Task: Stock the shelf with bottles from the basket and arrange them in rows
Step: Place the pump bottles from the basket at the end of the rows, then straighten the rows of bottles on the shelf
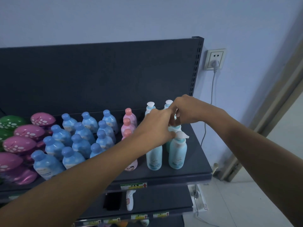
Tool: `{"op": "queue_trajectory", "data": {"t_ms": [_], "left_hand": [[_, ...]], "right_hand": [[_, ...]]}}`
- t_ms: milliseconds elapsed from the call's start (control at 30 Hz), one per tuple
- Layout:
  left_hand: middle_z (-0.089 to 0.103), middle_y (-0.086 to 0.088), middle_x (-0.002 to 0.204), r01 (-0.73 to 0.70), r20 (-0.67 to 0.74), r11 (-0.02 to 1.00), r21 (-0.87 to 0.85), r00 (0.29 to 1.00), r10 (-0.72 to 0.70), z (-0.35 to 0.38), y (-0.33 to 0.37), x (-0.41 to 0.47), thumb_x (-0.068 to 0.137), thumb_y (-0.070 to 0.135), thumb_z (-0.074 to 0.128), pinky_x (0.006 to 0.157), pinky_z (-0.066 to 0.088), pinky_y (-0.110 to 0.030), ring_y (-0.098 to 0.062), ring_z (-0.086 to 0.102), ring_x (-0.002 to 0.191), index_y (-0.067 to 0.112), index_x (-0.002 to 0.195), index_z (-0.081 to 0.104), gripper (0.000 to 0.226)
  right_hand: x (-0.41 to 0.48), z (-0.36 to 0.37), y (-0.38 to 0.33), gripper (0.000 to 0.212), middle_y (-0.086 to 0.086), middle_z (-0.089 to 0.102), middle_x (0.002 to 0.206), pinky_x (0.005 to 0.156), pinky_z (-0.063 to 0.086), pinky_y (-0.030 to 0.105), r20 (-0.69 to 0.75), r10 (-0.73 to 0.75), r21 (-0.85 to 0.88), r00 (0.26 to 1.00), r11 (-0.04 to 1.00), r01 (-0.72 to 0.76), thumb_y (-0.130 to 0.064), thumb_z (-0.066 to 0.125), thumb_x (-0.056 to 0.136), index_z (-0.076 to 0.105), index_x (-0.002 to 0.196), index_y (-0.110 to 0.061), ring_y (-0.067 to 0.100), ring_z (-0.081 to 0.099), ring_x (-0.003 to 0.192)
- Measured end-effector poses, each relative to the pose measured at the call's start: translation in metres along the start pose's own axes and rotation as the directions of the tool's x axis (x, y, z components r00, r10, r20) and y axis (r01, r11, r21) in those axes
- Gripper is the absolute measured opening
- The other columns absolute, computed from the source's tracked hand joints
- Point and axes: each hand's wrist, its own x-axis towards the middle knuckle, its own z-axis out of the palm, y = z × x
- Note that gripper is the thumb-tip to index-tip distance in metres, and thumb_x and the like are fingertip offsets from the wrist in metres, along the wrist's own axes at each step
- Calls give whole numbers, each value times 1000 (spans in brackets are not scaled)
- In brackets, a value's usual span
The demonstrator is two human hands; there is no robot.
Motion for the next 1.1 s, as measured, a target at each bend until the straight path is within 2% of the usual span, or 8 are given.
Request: {"op": "queue_trajectory", "data": {"t_ms": [67, 133, 400, 600, 700, 767, 867, 1100], "left_hand": [[64, 12, 86, 36, -33, 999, 24, 999, -35, -13, -11, -6, 78, 33, 80, 80, 53, -35, -18, 63, 93, 29, 87, 50, 31], [65, 11, 86, 67, -52, 997, 30, 996, -65, -28, -25, -16, 78, 32, 79, 84, 52, -38, -18, 63, 93, 28, 85, 55, 25], [66, 10, 85, 61, -105, 997, 46, 993, -56, -93, -105, -84, 81, 34, 74, 78, 55, -38, -19, 64, 89, 26, 85, 61, 15], [67, 11, 87, 118, -142, 989, 84, 984, -106, -152, -208, -159, 83, 35, 69, 79, 56, -41, -18, 64, 89, 26, 90, 65, 12], [67, 10, 84, 152, -142, 984, 94, 980, -137, -181, -264, -199, 84, 32, 70, 79, 55, -41, -18, 65, 85, 25, 89, 66, 10], [69, 9, 84, 184, -141, 977, 107, 976, -168, -197, -297, -221, 83, 33, 70, 80, 56, -40, -20, 67, 86, 24, 88, 67, 10], [73, 4, 89, 230, -140, 966, 114, 967, -213, -217, -338, -250, 83, 27, 71, 79, 56, -38, -22, 68, 88, 22, 92, 70, 10], [72, 5, 104, 308, -113, 937, 164, 950, -293, -254, -407, -297, 85, 39, 72, 86, 58, -43, -22, 67, 100, 27, 108, 72, 26]], "right_hand": [[0, -4, -10, 21, -18, 66, 88, 75, 54, 32, -12, -1, -4, 1000, 1000, 1, -29, 84, 74, 71, 84, -43, 7, 63, 85], [1, -6, -23, 25, -18, 67, 88, 70, 52, 28, -59, -1, -10, 998, 1000, 0, -31, 82, 74, 75, 97, -36, 1, 61, 78], [23, 5, -131, 25, -20, 69, 85, 75, 56, 32, -132, 29, -27, 991, 999, -33, -36, 76, 73, 75, 98, -35, 1, 61, 78], [50, 36, -253, 23, -20, 67, 80, 75, 54, 30, -157, 21, 29, 987, 999, -16, -35, 73, 74, 73, 97, -35, 6, 65, 85], [69, 55, -310, 22, -23, 63, 76, 68, 46, 22, -175, 13, 38, 985, 999, -6, -38, 72, 76, 72, 98, -36, 4, 63, 86], [80, 67, -346, 22, -23, 61, 75, 72, 50, 26, -183, 1, 68, 983, 998, 12, -36, 72, 78, 72, 100, -34, 4, 62, 86], [94, 83, -395, 26, -17, 65, 83, 83, 55, 35, -180, -15, 111, 984, 993, 35, -36, 73, 79, 71, 105, -32, 9, 62, 91], [126, 107, -468, 38, -8, 70, 103, 82, 56, 38, -184, -80, 125, 980, 987, 104, -41, 75, 80, 70, 114, -25, 9, 63, 94]]}}
